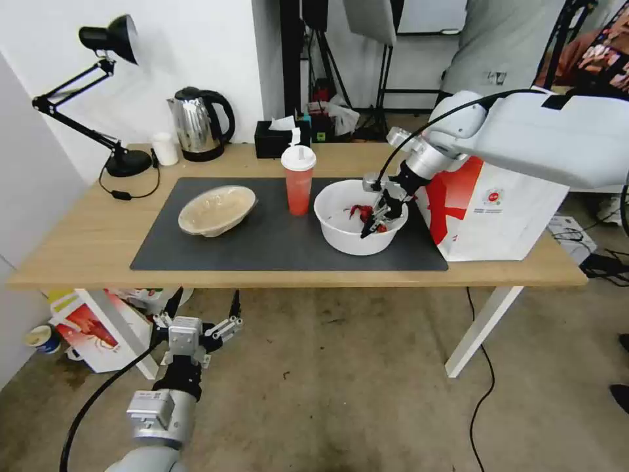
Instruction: Pick up the trash from the table and place it into the takeout bag.
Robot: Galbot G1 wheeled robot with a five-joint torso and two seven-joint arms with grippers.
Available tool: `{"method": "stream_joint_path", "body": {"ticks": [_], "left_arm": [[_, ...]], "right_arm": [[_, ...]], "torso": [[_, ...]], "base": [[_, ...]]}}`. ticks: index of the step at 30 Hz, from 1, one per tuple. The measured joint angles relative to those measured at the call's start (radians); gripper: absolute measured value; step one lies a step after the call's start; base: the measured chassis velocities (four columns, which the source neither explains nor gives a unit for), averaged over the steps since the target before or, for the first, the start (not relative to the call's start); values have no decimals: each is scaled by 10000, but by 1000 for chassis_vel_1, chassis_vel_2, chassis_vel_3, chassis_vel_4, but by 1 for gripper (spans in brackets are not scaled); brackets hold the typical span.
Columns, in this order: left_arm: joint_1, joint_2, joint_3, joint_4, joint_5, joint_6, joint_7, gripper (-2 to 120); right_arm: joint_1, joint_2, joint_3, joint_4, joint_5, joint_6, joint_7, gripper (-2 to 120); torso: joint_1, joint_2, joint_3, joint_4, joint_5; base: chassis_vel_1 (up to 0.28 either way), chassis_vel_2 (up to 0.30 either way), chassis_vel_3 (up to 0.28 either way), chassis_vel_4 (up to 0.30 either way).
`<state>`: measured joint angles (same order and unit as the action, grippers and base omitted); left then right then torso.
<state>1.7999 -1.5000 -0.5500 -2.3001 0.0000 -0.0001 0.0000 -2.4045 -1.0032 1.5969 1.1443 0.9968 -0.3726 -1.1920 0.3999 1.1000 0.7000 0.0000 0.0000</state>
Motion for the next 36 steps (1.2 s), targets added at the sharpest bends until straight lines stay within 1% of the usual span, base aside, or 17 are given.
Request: {"method": "stream_joint_path", "body": {"ticks": [11,14,15,17,18,21,22,25,26,29,30,31,34,35,36], "left_arm": [[0,0,0,0,0,0,0,100],[0,0,0,0,0,0,0,100],[0,0,0,0,0,0,0,100],[-1,0,0,0,0,0,0,100],[-1,0,0,0,0,0,0,100],[0,0,0,0,0,0,0,100],[0,0,0,0,0,0,0,100],[0,0,0,0,0,0,0,100],[0,0,0,0,0,0,0,100],[0,0,0,0,0,0,0,100],[0,0,0,0,0,0,0,100],[0,0,0,0,0,0,0,100],[0,0,0,0,0,0,0,100],[0,0,0,0,0,0,0,100],[0,0,0,0,0,0,0,100]], "right_arm": [[-21,-113,7,-126,-116,69,-24,0],[-161,-191,15,-187,-186,90,18,12],[-161,-191,15,-187,-186,90,18,12],[-294,-258,58,-272,-243,94,43,23],[-294,-258,58,-272,-243,94,43,23],[-447,-368,162,-366,-283,97,46,37],[-447,-368,162,-366,-283,97,46,37],[-473,-441,222,-465,-292,112,17,53],[-473,-441,222,-465,-292,112,17,53],[-416,-443,223,-503,-293,126,-29,64],[-391,-443,224,-518,-293,132,-38,72],[-391,-443,224,-518,-293,132,-38,72],[-439,-445,224,-533,-293,177,-39,85],[-439,-445,224,-533,-293,177,-39,85],[-461,-450,225,-537,-295,184,-37,89]], "torso": [[0,0,0,0,0],[0,0,1,0,2],[0,0,1,0,2],[2,0,2,1,2],[2,0,2,1,2],[1,0,2,1,-1],[1,0,2,1,-1],[1,0,2,2,-2],[1,0,2,2,-2],[1,0,1,0,-1],[0,0,0,0,-2],[0,0,0,0,-2],[1,0,0,0,0],[1,0,0,0,0],[1,0,0,0,1]], "base": [[0,0,0,0],[0,0,0,0],[0,0,0,0],[0,0,0,0],[0,0,0,0],[0,0,0,0],[0,0,0,0],[0,0,0,0],[0,0,0,0],[0,0,0,0],[0,0,0,0],[0,0,0,0],[0,0,0,0],[0,0,0,0],[0,0,0,0]]}}
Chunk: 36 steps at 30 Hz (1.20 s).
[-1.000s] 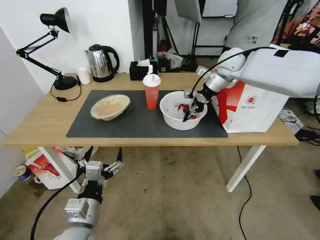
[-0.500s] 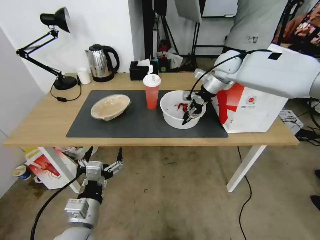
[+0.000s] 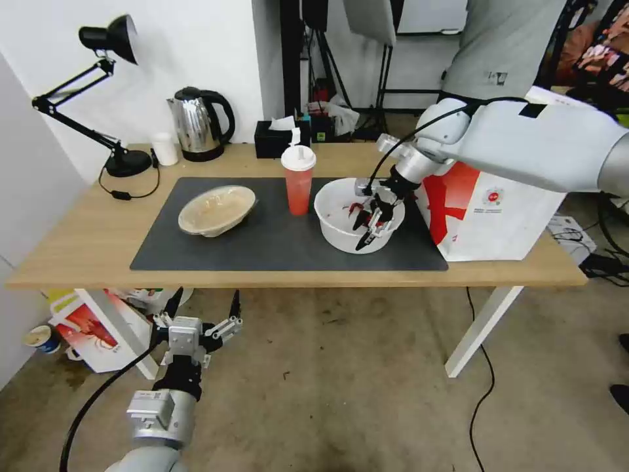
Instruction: Pick up the trash from the table and place it into the takeout bag.
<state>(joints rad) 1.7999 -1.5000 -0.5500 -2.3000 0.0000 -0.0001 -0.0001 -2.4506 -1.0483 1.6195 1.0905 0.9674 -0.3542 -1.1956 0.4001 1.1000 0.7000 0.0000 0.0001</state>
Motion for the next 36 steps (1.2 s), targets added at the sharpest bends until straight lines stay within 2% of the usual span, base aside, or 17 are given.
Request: {"method": "stream_joint_path", "body": {"ticks": [5,22,25,26,28,30,31,35,36], "left_arm": [[0,0,0,-1,0,0,0,100],[0,0,0,0,0,0,0,100],[0,0,0,0,0,0,0,100],[0,0,0,0,0,0,0,100],[0,0,0,0,0,0,0,100],[0,0,0,0,0,0,0,100],[0,0,0,0,0,0,0,100],[0,0,0,0,0,0,0,100],[0,0,0,0,0,0,0,100]], "right_arm": [[-62,-19,24,-57,-10,6,7,100],[-829,-100,482,-327,-386,48,50,99],[-941,-153,568,-502,-516,55,27,88],[-941,-153,568,-502,-516,55,27,88],[-1055,-203,667,-564,-559,56,18,76],[-1113,-236,755,-628,-565,54,1,68],[-1113,-236,755,-628,-565,54,1,68],[-1124,-228,858,-737,-575,27,-152,50],[-1124,-228,858,-737,-575,27,-152,50]], "torso": [[-1,0,-1,0,-1],[-1,0,0,-1,0],[0,0,0,0,-2],[0,0,0,0,-2],[-1,0,0,0,-1],[0,0,0,1,-1],[0,0,0,1,-1],[-1,0,0,0,-1],[-1,0,0,0,-1]], "base": [[0,0,0,0],[0,0,0,0],[0,0,0,0],[0,0,0,0],[0,0,0,0],[0,0,0,0],[0,0,0,0],[0,0,0,0],[0,0,0,0]]}}
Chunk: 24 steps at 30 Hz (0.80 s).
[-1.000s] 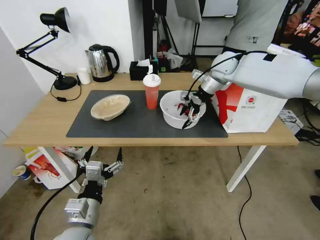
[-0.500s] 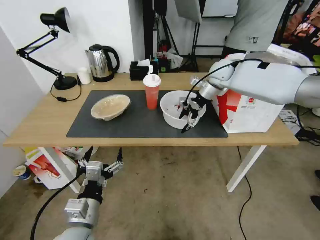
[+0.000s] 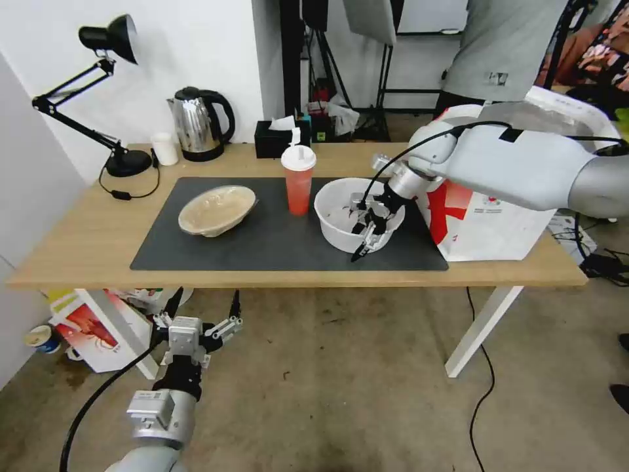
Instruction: Pick up the trash from the table and place it into the takeout bag.
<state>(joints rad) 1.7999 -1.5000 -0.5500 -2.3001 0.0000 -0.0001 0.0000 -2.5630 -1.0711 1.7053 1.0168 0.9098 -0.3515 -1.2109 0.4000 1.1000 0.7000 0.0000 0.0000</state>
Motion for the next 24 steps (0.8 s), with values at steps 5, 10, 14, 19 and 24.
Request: {"method": "stream_joint_path", "body": {"ticks": [5,10,14,19,24], "left_arm": [[0,0,0,0,0,0,0,100],[0,0,0,0,0,0,0,100],[0,0,0,0,0,0,0,100],[0,0,0,0,0,0,0,100],[0,0,0,0,0,0,0,100]], "right_arm": [[-25,76,111,-6,-4,-82,-88,32],[-98,162,247,13,-25,-147,-150,11],[-151,223,363,31,-43,-152,-167,0],[-164,351,511,63,-145,-193,-290,0],[-168,531,726,189,-265,-228,-384,0]], "torso": [[0,0,0,0,0],[0,0,0,-1,0],[-1,0,0,0,1],[-1,0,0,1,1],[-1,0,0,1,0]], "base": [[0,0,0,0],[0,0,0,0],[0,0,0,0],[0,0,0,0],[0,0,0,0]]}}
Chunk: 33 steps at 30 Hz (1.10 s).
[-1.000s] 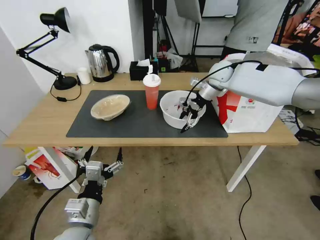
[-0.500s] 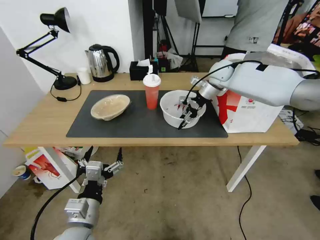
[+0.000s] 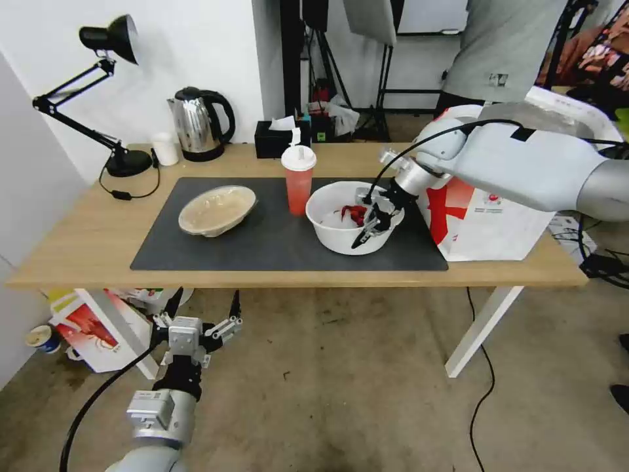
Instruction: Pick up the trash from the table and place it into the takeout bag.
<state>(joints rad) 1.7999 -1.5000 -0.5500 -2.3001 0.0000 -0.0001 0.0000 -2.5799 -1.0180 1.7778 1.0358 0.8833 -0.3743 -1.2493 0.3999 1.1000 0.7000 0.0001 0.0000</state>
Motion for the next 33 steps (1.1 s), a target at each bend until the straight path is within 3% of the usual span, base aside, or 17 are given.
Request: {"method": "stream_joint_path", "body": {"ticks": [22,33], "left_arm": [[1,0,0,0,0,0,0,100],[0,0,0,0,0,0,0,100]], "right_arm": [[2004,1143,-506,1160,198,-232,-371,0],[2256,1263,-507,1305,248,-231,-333,0]], "torso": [[0,0,0,-1,0],[0,0,0,-2,0]], "base": [[0,0,0,0],[0,0,0,0]]}}
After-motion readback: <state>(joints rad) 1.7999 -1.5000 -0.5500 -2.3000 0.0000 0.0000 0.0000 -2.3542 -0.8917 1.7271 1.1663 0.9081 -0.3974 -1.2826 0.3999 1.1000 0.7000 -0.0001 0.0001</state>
